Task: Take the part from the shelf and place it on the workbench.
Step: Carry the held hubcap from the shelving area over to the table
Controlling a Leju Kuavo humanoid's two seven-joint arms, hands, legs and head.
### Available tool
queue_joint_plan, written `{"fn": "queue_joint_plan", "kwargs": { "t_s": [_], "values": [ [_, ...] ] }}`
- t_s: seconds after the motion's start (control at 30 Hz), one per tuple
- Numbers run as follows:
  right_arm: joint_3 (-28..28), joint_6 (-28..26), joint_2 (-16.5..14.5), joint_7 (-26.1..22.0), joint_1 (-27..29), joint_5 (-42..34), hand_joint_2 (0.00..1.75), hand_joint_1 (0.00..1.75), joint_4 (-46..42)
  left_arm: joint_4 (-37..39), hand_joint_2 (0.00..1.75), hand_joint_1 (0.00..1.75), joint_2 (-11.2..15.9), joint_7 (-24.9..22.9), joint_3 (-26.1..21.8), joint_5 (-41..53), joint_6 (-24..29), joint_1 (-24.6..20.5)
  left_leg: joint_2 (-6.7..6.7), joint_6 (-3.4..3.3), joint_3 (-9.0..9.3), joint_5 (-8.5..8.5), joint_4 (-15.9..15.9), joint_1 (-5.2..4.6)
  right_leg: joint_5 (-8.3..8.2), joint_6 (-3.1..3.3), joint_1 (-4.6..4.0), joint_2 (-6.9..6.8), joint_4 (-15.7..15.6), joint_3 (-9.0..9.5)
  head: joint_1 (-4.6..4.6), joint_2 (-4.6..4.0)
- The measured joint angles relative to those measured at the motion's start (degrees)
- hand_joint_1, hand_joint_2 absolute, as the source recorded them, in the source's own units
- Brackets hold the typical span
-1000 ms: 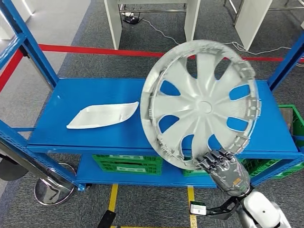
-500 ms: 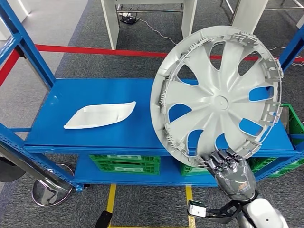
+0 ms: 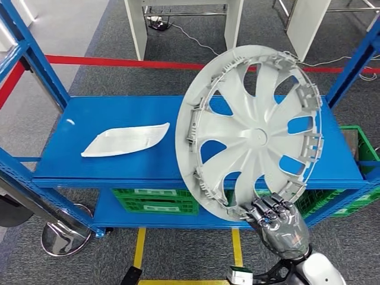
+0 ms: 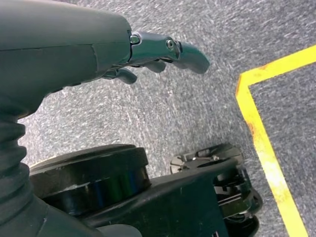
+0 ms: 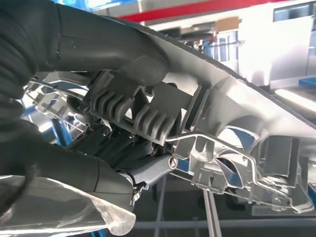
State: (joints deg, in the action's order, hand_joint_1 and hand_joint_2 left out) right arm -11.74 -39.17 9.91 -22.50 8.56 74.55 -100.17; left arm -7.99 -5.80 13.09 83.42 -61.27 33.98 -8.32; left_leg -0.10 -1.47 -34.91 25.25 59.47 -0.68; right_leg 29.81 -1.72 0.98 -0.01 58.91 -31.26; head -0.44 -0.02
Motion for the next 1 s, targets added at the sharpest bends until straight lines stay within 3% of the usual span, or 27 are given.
{"fn": "queue_joint_plan", "kwargs": {
  "t_s": [0.07,0.1,0.2,0.27,0.3,0.33,0.4,0.43,0.47,0.57,0.6,0.63,0.7,0.73,0.77,0.8,0.83,0.87,0.9,0.97,1.0],
  "values": [
    [-0.45,0.00,-0.32,-0.46,0.41,-0.47,1.75,1.75,0.00,0.04,1.75,0.00,0.11,0.18,0.02,-0.38,-0.22,0.03,-0.01,0.62,-0.30,0.07,0.22,0.12,-0.60,0.80,0.04,-0.06,0.04,-0.50,0.01,0.00],
    [-0.63,0.00,-0.48,-0.63,0.48,-0.56,1.75,1.75,0.00,0.05,1.75,0.00,0.16,0.22,0.02,-0.49,-0.30,0.03,-0.02,0.95,-0.68,1.15,1.17,0.20,-0.97,1.22,0.12,-0.12,-0.04,-0.78,-0.07,0.00],
    [-1.03,0.00,-1.12,-0.69,0.47,-0.64,1.75,1.75,0.00,0.08,1.75,0.00,0.24,0.25,0.03,-0.60,-0.40,0.02,-0.03,1.75,-3.36,8.10,9.99,0.48,-2.14,2.04,0.13,-0.25,-0.12,-2.07,-0.30,0.01],
    [-1.17,0.00,-1.33,-0.68,0.52,-0.66,1.75,1.75,0.00,0.08,1.75,0.00,0.28,0.25,0.03,-0.63,-0.40,0.03,-0.03,1.79,-4.02,10.86,14.92,0.55,-3.00,2.10,-0.06,-0.26,-0.08,-3.22,-0.30,0.00],
    [-1.23,0.00,-1.38,-0.68,0.53,-0.67,1.75,1.75,0.00,0.08,1.75,0.00,0.29,0.25,0.03,-0.64,-0.40,0.02,-0.04,1.62,-2.96,10.67,14.50,0.54,-3.48,2.09,-0.19,-0.23,-0.07,-3.83,-0.30,0.01],
    [-1.28,0.00,-1.42,-0.67,0.53,-0.68,1.75,1.75,0.00,0.08,1.75,0.00,0.31,0.26,0.03,-0.65,-0.40,0.00,-0.04,1.31,-0.78,9.61,11.82,0.50,-3.97,2.05,-0.31,-0.16,-0.06,-4.41,-0.31,0.01],
    [-1.35,0.00,-1.52,-0.73,0.55,-0.78,1.75,1.75,0.00,0.08,1.75,0.00,0.34,0.28,0.03,-0.65,-0.40,-0.15,-0.05,0.47,4.90,7.26,3.29,0.23,-4.94,1.79,-0.56,-0.07,-0.05,-5.31,-0.27,0.01],
    [-1.36,0.00,-1.58,-0.85,0.54,-0.97,1.75,1.75,0.00,0.09,1.75,0.00,0.33,0.31,0.03,-0.65,-0.40,-0.24,-0.05,0.18,6.78,6.54,0.05,0.02,-5.39,1.54,-0.58,-0.08,-0.08,-5.58,-0.25,0.01],
    [-1.37,0.00,-1.65,-1.15,0.51,-1.31,1.75,1.75,0.00,0.09,1.75,0.00,0.33,0.34,0.04,-0.67,-0.39,-0.30,-0.05,-0.04,7.65,6.23,-1.72,-0.20,-5.84,1.23,-0.53,-0.14,-0.13,-5.75,-0.22,0.00],
    [-1.37,0.00,-2.16,-2.38,0.46,-1.96,1.75,1.75,0.00,0.11,1.75,0.00,0.38,0.32,0.11,-0.96,-0.33,-0.14,0.10,-0.68,7.02,4.80,-2.52,-0.54,-6.91,0.27,-0.16,-0.20,-0.53,-6.05,-0.23,0.00],
    [-1.37,0.00,-2.37,-2.49,0.47,-1.68,1.75,1.75,0.00,0.13,1.75,0.00,0.39,0.25,0.16,-1.06,-0.28,-0.11,0.23,-1.06,6.56,4.02,-2.84,-0.48,-6.03,0.05,-0.12,-0.14,-0.07,-6.54,-0.19,0.01],
    [-1.37,0.00,-2.56,-2.44,0.46,-1.16,1.75,1.75,0.00,0.13,1.75,0.00,0.38,0.16,0.23,-1.12,-0.24,-0.13,0.36,-1.40,5.88,3.18,-3.15,-0.35,-4.07,-0.14,-0.12,-0.08,1.40,-7.26,-0.14,0.00],
    [-1.37,0.00,-2.95,-2.24,0.43,-0.10,1.75,1.75,0.00,0.14,1.75,0.00,0.29,0.01,0.41,-1.16,-0.21,-0.23,0.50,-1.84,4.19,1.77,-3.29,-0.26,1.91,-0.37,-0.10,-0.06,7.60,-9.08,-0.07,0.00],
    [-1.37,-0.01,-3.16,-2.22,0.42,0.28,1.75,1.75,0.01,0.14,1.75,0.00,0.25,-0.04,0.49,-1.18,-0.22,-0.24,0.53,-1.86,3.26,1.10,-3.24,-0.28,4.16,-0.49,-0.09,-0.06,11.40,-9.65,-0.06,0.00],
    [-1.37,-0.01,-3.35,-2.25,0.42,0.46,1.75,1.75,0.02,0.14,1.75,0.00,0.21,-0.06,0.56,-1.24,-0.28,-0.23,0.55,-1.83,2.30,0.41,-3.17,-0.30,5.02,-0.57,-0.09,-0.07,14.29,-9.70,-0.08,0.00],
    [-1.37,-0.01,-3.49,-2.32,0.42,0.55,1.75,1.75,0.03,0.14,1.75,0.00,0.21,-0.08,0.65,-1.32,-0.35,-0.23,0.57,-1.76,1.35,-0.25,-3.06,-0.32,4.52,-0.61,-0.10,-0.07,15.61,-9.03,-0.09,0.00],
    [-1.37,-0.01,-3.59,-2.41,0.40,0.56,1.75,1.75,0.04,0.14,1.75,0.00,0.20,-0.08,0.75,-1.43,-0.43,-0.23,0.58,-1.67,0.41,-0.89,-2.92,-0.32,3.03,-0.59,-0.11,-0.08,15.00,-7.42,-0.07,0.00],
    [-1.36,-0.01,-3.65,-2.51,0.32,0.55,1.75,1.75,0.04,0.14,1.75,0.00,0.19,-0.08,0.85,-1.54,-0.50,-0.23,0.58,-1.53,-0.38,-1.46,-2.74,-0.32,1.37,-0.53,-0.11,-0.10,12.30,-4.79,-0.07,0.00],
    [-1.36,-0.01,-3.68,-2.57,0.16,0.52,1.75,1.75,0.04,0.14,1.75,0.00,0.16,-0.08,0.93,-1.62,-0.54,-0.24,0.57,-1.34,-1.03,-1.96,-2.51,-0.34,0.79,-0.43,-0.12,-0.16,8.20,-1.57,-0.07,0.00],
    [-1.38,-0.02,-3.77,-2.64,-0.27,0.42,1.75,1.75,0.04,0.14,1.75,0.00,0.12,-0.08,1.09,-1.71,-0.57,-0.28,0.61,-0.82,-1.84,-2.88,-1.98,-0.49,1.97,-0.15,-0.25,-0.20,-0.24,4.27,-0.12,0.00],
    [-1.40,-0.02,-3.82,-2.67,-0.43,0.32,1.75,1.75,0.04,0.14,1.75,0.00,0.11,-0.08,1.19,-1.74,-0.61,-0.32,0.65,-0.53,-2.05,-3.33,-1.83,-0.50,2.90,0.05,-0.39,-0.20,-2.55,5.61,-0.10,0.00]
  ]
}}
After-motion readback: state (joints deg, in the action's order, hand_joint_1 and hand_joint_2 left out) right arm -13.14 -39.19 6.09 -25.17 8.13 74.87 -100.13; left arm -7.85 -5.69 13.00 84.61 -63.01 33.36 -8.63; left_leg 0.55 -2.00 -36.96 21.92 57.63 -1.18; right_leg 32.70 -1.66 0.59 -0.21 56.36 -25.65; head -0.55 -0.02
